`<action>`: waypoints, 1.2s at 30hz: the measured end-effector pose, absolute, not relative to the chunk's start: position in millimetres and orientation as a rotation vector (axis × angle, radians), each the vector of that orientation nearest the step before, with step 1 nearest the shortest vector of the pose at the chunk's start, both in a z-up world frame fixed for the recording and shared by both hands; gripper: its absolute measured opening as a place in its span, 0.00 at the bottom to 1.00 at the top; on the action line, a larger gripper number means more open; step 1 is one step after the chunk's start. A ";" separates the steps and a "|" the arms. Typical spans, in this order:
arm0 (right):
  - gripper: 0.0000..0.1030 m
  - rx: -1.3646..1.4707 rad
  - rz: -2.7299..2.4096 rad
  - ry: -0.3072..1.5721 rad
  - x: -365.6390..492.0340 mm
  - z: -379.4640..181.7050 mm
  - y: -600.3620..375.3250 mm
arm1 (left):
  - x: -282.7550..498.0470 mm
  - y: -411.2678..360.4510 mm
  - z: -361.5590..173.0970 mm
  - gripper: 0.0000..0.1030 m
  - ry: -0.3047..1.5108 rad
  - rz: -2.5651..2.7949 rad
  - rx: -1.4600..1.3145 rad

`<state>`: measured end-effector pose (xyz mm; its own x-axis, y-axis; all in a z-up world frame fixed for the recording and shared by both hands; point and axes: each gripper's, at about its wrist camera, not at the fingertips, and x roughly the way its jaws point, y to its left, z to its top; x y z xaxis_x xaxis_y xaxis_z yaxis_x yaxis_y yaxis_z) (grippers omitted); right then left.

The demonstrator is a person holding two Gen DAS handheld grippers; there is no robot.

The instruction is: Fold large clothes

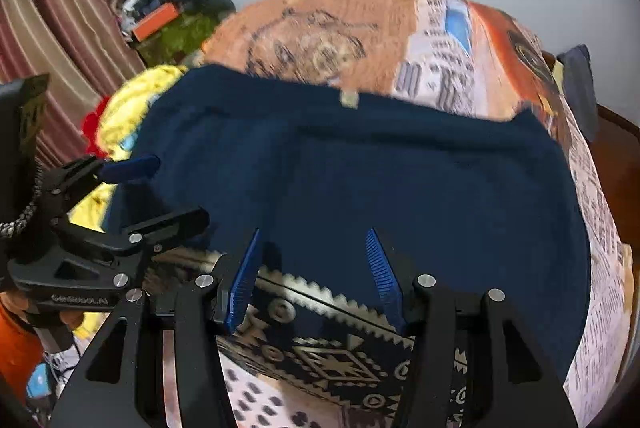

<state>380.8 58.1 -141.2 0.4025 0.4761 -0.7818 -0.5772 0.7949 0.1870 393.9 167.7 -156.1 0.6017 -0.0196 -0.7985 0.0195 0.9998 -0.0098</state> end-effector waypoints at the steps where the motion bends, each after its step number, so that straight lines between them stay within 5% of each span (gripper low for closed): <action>1: 0.49 -0.136 0.646 0.953 383.2 -148.3 55.6 | 394.5 167.0 -161.5 0.88 0.929 -0.013 0.006; 3: 0.64 -0.135 0.628 0.956 386.1 -157.0 47.8 | 392.5 165.2 -166.3 0.89 0.909 0.008 0.029; 6: 0.74 -0.088 0.612 0.949 387.9 -158.7 29.7 | 384.6 166.8 -164.7 0.89 0.881 0.032 0.044; 36: 0.74 -0.214 0.376 0.880 344.6 -136.7 -52.5 | 258.8 296.8 -164.1 0.90 0.821 0.384 -0.277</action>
<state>344.6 -52.5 -136.7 0.5774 0.2316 -0.7829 -0.4054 0.9137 -0.0286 258.8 296.8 -164.1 0.6193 0.2233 -0.7527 -0.4343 0.8961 -0.0915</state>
